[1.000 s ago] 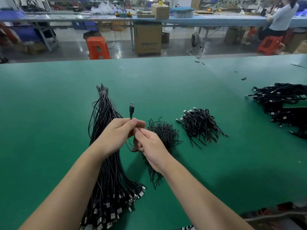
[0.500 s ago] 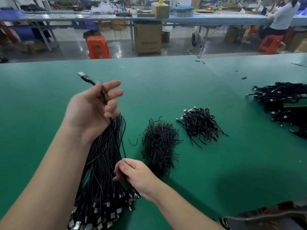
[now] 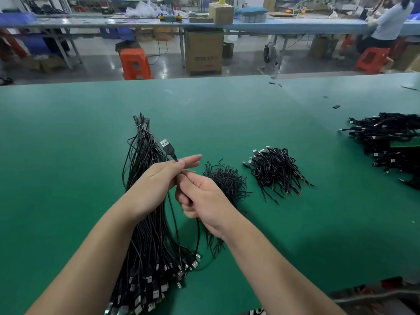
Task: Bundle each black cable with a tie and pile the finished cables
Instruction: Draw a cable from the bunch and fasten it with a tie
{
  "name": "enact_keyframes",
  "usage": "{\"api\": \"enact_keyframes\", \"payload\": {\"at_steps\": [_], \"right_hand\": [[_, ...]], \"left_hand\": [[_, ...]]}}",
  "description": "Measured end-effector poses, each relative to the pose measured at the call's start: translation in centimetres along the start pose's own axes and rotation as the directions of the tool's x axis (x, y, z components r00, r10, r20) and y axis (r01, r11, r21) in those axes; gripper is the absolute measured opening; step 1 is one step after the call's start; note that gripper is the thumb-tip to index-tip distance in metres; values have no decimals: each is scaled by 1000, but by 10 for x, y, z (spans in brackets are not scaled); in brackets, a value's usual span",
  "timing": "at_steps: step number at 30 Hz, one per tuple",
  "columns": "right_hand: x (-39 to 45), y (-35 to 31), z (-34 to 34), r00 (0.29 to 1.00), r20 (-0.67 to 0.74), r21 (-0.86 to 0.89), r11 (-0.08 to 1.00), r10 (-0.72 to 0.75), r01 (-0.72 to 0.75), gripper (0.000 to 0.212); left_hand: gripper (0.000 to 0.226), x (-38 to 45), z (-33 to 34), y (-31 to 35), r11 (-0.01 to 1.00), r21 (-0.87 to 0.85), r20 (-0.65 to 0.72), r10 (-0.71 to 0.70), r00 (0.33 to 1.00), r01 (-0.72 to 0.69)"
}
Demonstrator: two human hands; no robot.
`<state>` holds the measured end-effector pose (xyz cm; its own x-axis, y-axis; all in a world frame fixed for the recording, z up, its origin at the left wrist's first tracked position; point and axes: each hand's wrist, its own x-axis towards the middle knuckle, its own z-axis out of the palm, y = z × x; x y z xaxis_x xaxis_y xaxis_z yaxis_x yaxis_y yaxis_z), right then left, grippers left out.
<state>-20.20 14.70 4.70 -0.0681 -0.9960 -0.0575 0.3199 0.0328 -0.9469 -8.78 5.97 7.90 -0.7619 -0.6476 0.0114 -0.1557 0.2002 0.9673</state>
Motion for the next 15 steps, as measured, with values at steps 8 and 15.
{"api": "enact_keyframes", "payload": {"at_steps": [8, 15], "right_hand": [[-4, 8, -4, 999, -34, -103, 995, -2, -1, 25], [-7, 34, -3, 979, 137, 342, 921, 150, -188, 38]], "left_hand": [[48, 4, 2, -14, 998, -62, 94, -25, 995, 31], [55, 20, 0, 0, 737, -649, -228, 49, 972, -189]]}}
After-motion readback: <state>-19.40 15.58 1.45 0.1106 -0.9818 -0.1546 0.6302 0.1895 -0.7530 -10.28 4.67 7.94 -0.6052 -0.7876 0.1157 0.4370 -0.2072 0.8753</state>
